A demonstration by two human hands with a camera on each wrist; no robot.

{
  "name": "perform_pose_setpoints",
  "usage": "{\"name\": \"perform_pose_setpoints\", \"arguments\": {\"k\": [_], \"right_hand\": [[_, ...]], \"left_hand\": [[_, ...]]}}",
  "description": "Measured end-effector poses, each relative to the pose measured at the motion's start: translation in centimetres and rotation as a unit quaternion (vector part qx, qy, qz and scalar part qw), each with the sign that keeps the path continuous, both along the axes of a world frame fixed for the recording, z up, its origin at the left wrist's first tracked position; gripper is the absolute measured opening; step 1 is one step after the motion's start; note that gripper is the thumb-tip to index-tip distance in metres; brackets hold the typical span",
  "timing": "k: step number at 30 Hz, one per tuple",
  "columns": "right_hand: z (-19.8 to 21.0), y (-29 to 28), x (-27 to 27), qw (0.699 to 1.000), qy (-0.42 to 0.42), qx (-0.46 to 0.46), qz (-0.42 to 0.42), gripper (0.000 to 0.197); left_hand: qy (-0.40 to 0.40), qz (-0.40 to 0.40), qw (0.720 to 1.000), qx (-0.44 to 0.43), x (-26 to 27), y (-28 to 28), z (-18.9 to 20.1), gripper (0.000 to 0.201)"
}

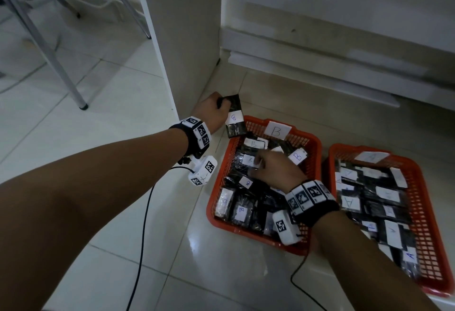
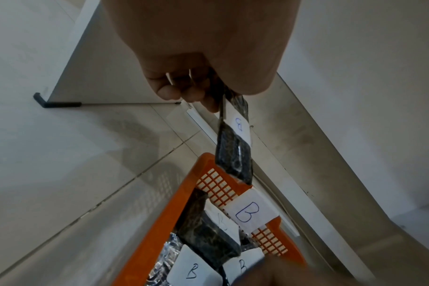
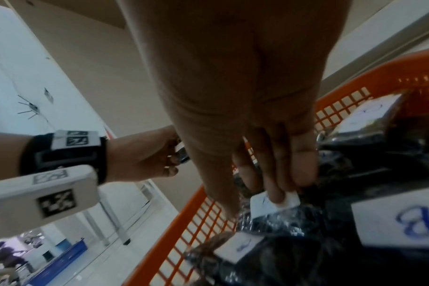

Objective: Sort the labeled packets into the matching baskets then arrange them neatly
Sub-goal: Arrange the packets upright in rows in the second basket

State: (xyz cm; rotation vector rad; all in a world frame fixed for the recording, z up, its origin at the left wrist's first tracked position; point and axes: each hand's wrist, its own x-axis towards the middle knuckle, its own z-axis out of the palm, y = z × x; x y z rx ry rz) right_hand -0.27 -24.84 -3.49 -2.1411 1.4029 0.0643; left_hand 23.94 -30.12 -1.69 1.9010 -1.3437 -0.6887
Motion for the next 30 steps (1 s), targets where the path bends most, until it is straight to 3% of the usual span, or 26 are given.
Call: {"name": "perform_pose_setpoints", "arguments": {"k": [3,10,13,16,21,30], "right_hand": [[-0.9,1.5,0.0,0.995,0.064,0.064,0.045,0.035],[-1.1,0.2,-0.3,0.994,-0.015,0.106,-0.008,0.022],[-0.5,-1.4,-0.7,0.996,-0.041,0.073,-0.027,0.014],[-0.8,-2.0,-0.5,0.999,-0.013,0.022,-0.029,0.005],[-2.4,-0.4,0.6,0.996,0.077,-0.020,0.034,0.019],[-1.4,0.2,1.3,0.992,0.084,-0.082,0.043,0.011]], "left_hand": [[-0.007,-0.003,1.000,-0.004,-0.7,-0.2,0.2,0.026],[0.006,-0.010,1.000,-0.007,-1.4,-0.1,1.0,0.027],[0.026,-0.002,1.000,-0.011,-0.5,0.1,1.0,0.026],[0.023,0.006,1.000,-0.010,0.5,0.5,0.9,0.026],[0.009,0.019,1.000,-0.010,1.4,1.0,1.0,0.027],[0.008,0.009,1.000,-0.013,0.9,0.7,1.1,0.028]]}}
